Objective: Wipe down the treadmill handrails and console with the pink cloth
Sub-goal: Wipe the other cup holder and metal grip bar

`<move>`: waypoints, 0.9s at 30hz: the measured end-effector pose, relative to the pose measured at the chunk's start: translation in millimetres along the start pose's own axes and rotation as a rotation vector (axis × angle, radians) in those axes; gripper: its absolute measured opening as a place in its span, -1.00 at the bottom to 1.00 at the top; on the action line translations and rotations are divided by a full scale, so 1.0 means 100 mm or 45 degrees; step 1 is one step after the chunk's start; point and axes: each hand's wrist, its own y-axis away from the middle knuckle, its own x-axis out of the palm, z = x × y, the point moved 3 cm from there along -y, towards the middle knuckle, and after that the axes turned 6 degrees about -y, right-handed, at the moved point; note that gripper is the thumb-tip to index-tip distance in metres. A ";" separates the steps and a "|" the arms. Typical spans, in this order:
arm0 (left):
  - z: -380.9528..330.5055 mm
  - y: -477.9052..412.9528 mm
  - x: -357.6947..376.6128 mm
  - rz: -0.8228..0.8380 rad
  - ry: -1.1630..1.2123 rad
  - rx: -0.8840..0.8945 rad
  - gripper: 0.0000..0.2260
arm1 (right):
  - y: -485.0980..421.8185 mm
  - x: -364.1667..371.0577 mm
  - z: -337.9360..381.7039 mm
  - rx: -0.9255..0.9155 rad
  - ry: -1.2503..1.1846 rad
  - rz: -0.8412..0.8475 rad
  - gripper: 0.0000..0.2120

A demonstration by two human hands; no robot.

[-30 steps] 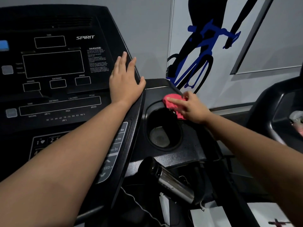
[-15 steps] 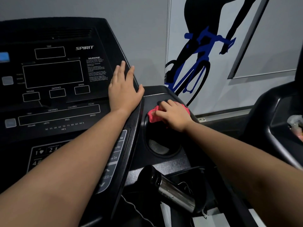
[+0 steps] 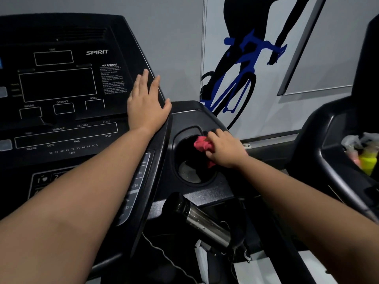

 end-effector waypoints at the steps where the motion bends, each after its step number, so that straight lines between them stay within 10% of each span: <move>1: 0.00 0.00 -0.01 0.007 -0.007 0.005 -0.45 | 0.09 0.00 0.00 -0.002 0.019 -0.013 -0.58; 27: -0.11 0.21 0.00 0.139 0.027 -0.063 -0.33 | -0.31 -0.04 -0.44 0.465 -0.545 -0.152 -0.38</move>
